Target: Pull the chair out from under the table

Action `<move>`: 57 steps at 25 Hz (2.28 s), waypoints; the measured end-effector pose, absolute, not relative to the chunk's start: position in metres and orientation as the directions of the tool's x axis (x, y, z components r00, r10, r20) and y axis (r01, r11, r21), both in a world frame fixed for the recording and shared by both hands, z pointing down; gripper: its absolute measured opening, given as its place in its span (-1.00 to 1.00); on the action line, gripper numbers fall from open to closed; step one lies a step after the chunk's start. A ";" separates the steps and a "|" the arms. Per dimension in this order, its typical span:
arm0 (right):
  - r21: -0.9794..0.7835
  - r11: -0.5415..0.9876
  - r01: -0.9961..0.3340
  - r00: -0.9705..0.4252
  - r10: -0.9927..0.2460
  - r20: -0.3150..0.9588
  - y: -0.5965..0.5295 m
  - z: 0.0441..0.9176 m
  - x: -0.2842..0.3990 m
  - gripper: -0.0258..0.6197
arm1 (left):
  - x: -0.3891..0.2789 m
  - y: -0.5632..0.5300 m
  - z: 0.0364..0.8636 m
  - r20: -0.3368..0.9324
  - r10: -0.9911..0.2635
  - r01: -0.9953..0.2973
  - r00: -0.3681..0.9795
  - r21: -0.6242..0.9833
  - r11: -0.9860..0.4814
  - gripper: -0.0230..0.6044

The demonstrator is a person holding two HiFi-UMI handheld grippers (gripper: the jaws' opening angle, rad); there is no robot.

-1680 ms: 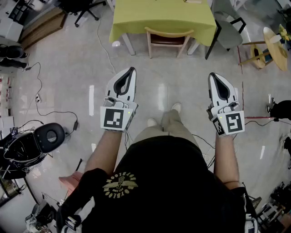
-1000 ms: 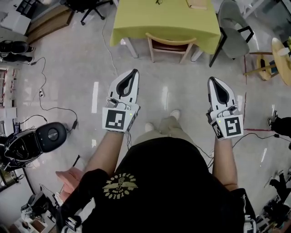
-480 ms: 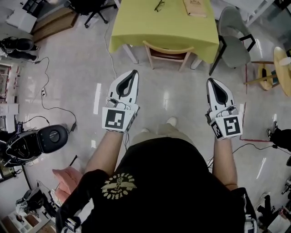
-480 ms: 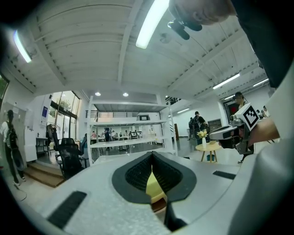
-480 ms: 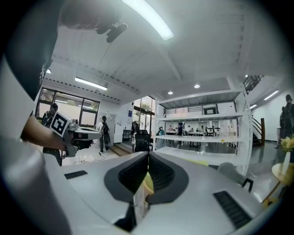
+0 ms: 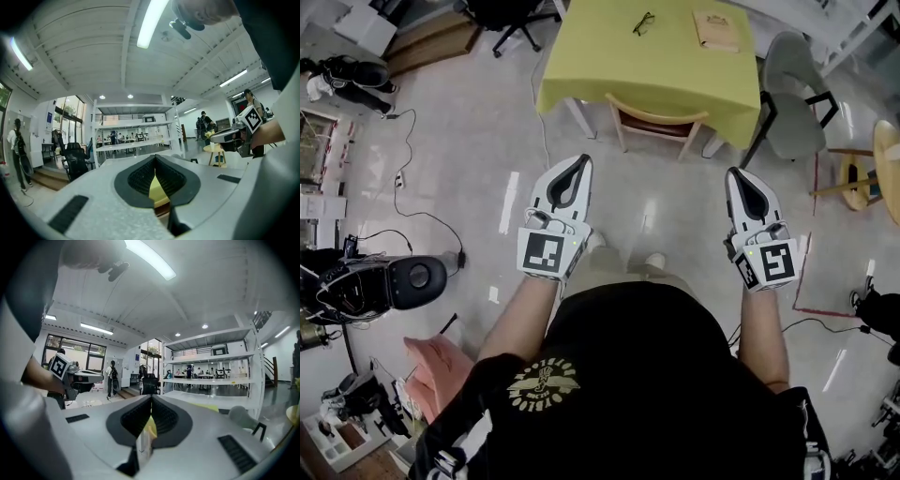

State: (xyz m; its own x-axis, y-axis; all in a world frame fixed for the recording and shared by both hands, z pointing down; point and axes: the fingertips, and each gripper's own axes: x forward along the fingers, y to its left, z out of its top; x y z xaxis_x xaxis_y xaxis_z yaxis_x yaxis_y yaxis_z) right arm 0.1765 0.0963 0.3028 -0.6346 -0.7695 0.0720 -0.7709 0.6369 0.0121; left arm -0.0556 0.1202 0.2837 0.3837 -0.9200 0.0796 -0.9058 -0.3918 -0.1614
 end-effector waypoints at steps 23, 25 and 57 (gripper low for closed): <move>0.011 0.597 -0.802 -0.594 -0.799 0.099 -0.007 0.305 0.135 -0.89 | -0.083 -0.002 0.287 0.082 -0.886 -0.874 0.456 -0.149 -0.463 -0.90; 0.008 0.595 -0.804 -0.591 -0.800 0.107 -0.016 0.307 0.129 -0.89 | -0.092 -0.013 0.290 0.089 -0.888 -0.878 0.452 -0.135 -0.460 -0.90; 0.074 0.581 -0.811 -0.565 -0.810 0.159 -0.165 0.293 0.094 -0.89 | -0.133 -0.156 0.328 0.114 -0.802 -0.800 0.586 -0.075 -0.595 -0.90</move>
State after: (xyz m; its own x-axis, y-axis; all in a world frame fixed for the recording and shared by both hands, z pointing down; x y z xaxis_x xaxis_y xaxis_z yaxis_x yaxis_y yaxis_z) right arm 0.0944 -0.1655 0.2932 -0.5651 -0.8096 0.1589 -0.8108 0.5806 0.0745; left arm -0.1331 -0.1564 0.3283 0.5858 -0.8024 0.1138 -0.8003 -0.5949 -0.0751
